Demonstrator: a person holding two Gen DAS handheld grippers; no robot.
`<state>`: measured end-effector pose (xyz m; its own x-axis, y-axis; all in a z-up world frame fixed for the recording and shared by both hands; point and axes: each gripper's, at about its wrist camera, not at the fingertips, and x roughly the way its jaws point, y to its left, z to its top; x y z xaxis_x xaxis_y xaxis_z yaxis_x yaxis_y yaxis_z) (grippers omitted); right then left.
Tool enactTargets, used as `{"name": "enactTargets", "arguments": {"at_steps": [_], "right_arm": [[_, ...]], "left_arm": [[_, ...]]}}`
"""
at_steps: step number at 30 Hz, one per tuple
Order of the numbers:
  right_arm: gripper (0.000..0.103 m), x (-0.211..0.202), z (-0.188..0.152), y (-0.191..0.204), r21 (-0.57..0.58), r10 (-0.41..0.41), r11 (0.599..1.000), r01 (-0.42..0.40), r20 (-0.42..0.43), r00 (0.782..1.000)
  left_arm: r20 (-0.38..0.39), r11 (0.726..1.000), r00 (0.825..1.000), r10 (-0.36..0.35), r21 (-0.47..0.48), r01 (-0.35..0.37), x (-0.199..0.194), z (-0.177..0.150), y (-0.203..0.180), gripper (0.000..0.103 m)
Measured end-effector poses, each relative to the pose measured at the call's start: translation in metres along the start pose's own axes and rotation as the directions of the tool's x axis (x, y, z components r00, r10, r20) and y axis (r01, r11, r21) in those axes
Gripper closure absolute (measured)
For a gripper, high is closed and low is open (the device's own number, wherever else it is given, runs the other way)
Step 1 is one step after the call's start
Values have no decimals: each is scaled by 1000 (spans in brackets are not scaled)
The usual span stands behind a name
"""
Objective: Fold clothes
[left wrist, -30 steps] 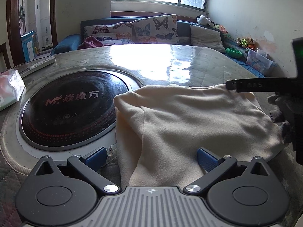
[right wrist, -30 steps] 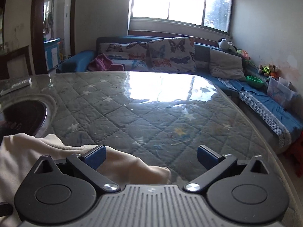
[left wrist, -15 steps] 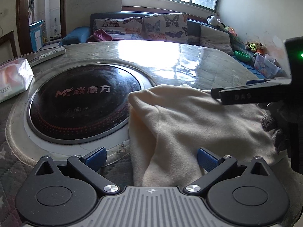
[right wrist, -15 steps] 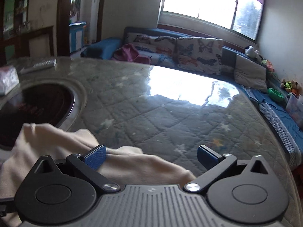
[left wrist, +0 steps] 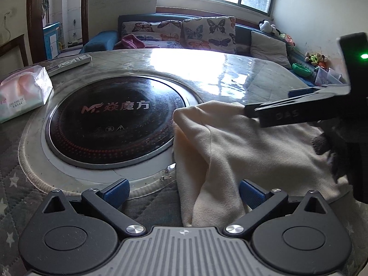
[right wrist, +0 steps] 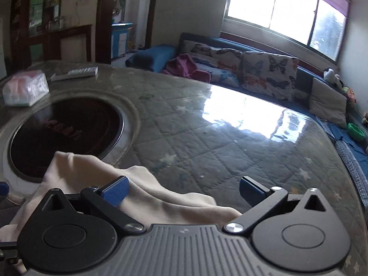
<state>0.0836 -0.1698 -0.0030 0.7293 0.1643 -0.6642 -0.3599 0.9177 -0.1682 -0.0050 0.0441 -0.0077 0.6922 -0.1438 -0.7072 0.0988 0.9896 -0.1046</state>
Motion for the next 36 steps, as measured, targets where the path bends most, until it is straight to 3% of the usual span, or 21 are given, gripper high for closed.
{"name": "enactTargets", "arguments": {"at_steps": [7,13,20,27,36], "right_arm": [[0,-5,11,3,-9,31,999,-31,25,999],[0,-10,16,25,-82,85,993,-82,40,996],[0,14,20,35,-72,71,995,-69,20,997],[0,-21,20,27,-91,70,994,-61,101,992],[0,-50,-14,55,-225,19,974,19,167,986]], "left_arm": [[-4,1000,1000,11,5,-11,-3,-3,0,0],[-2,1000,1000,18,15,-18,-3,-4,-1,0],[-3,1000,1000,22,15,-22,-5,-6,1,0],[-4,1000,1000,18,-8,-18,-11,-5,8,0],[48,997,996,75,-35,-73,-34,-4,29,0]]}}
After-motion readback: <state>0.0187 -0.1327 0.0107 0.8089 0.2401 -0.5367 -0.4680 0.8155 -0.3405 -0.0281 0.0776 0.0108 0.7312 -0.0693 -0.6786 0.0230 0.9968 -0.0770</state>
